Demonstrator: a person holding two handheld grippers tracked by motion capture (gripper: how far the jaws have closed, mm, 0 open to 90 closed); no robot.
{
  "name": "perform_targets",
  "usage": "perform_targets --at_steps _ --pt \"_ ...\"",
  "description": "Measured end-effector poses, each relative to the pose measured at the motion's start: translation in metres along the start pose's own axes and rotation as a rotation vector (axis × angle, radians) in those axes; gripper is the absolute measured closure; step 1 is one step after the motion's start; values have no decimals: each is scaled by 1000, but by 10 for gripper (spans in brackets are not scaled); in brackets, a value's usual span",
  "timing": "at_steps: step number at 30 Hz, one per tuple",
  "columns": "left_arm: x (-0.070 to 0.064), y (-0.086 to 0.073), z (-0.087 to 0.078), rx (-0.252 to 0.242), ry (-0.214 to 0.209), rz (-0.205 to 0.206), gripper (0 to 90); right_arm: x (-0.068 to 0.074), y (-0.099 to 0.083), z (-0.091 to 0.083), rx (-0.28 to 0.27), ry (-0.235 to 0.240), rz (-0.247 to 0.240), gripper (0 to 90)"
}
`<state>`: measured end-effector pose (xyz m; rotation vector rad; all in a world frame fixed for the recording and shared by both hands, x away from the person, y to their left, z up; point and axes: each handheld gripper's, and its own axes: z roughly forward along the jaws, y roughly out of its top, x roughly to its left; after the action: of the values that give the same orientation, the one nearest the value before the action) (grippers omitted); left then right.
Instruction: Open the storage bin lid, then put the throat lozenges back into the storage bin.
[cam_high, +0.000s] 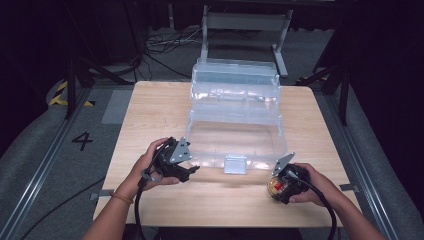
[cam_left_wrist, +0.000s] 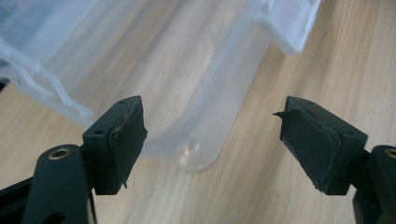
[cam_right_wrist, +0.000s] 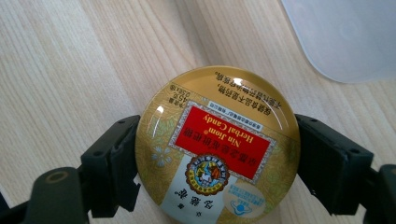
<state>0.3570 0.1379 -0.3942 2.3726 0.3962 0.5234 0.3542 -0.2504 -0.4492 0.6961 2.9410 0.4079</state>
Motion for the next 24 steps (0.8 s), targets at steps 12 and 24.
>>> perform_targets --at_steps 12,24 --pt "8 -77 20 123 -59 -143 222 -2 -7 -9 0 1 1 203" --pt "7 -106 24 53 -75 -277 209 -10 -17 -27 -2 -25 32 203"
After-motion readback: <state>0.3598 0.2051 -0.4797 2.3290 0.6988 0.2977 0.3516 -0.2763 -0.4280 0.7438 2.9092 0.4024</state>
